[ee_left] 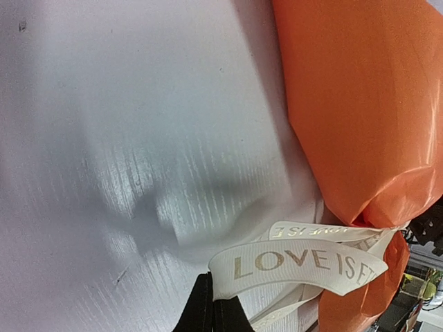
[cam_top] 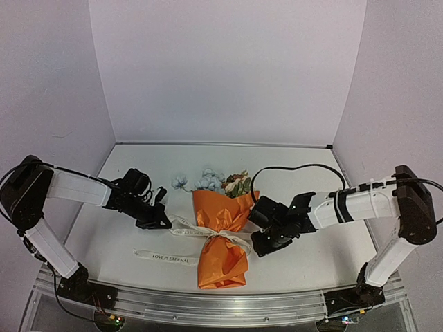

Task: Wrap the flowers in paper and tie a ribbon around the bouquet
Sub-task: Tie the half-tied ribbon around the folded bouquet.

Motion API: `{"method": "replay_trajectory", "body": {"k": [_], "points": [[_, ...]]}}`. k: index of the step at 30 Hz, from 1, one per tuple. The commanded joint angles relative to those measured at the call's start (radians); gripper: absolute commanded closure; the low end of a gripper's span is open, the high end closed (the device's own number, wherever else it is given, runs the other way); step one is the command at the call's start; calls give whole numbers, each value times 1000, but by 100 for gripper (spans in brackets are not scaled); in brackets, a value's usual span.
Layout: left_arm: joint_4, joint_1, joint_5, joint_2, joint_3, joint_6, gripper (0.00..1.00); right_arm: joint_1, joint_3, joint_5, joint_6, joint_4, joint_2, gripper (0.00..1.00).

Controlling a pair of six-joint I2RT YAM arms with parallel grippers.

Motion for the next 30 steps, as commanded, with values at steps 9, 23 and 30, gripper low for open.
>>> {"method": "replay_trajectory", "body": {"k": [9,23,30], "points": [[-25,-5,2,-6,58,26,100,60,-112,212,197,244,-52,56],[-18,-5,2,-5,51,22,100,128,-133,253,227,267,-101,55],[-16,-5,3,-14,44,21,100,142,-107,224,267,271,-58,55]]}}
